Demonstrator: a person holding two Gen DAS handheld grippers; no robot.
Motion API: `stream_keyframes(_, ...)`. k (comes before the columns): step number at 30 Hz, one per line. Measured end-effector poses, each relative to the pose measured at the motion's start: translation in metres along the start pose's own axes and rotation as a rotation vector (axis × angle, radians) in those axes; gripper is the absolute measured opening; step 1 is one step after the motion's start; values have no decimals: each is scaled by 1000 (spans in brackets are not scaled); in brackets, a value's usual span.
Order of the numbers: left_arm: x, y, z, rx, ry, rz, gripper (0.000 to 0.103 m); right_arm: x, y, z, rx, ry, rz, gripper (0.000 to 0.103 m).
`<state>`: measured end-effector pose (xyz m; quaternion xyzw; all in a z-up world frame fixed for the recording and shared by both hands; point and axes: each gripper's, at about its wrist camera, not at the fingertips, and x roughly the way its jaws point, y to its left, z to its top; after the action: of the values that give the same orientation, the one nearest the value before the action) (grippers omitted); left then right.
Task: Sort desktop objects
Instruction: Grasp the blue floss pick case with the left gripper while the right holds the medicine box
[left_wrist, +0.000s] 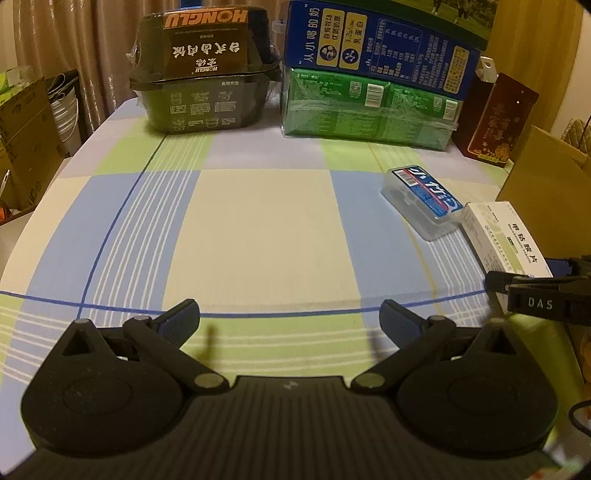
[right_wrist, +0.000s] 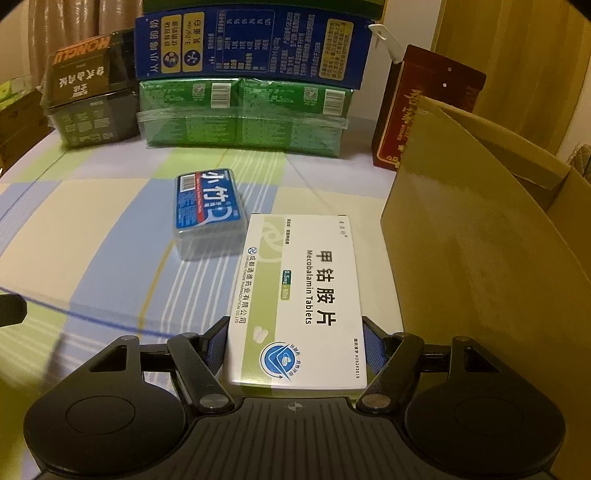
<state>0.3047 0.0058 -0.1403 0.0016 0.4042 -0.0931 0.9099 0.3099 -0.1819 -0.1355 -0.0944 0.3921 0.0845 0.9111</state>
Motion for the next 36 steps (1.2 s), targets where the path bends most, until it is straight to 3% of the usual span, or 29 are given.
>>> stream_keyframes(7, 8, 5, 5, -10, 3, -5, 102, 15, -1, 13, -31, -16, -1, 68)
stream_keyframes(20, 8, 12, 4, -19, -8, 2, 102, 14, 38, 7, -137, -61, 130, 68)
stream_keyframes(23, 7, 14, 5, -22, -17, -2, 102, 13, 40, 5, -119, -60, 156, 68)
stream_keyframes(33, 17, 4, 19, -33, -41, -67, 102, 13, 13, 8, -7, -32, 90, 68)
stream_keyframes(36, 25, -7, 24, -17, -39, -90, 102, 13, 10, 8, -9, -34, 122, 68)
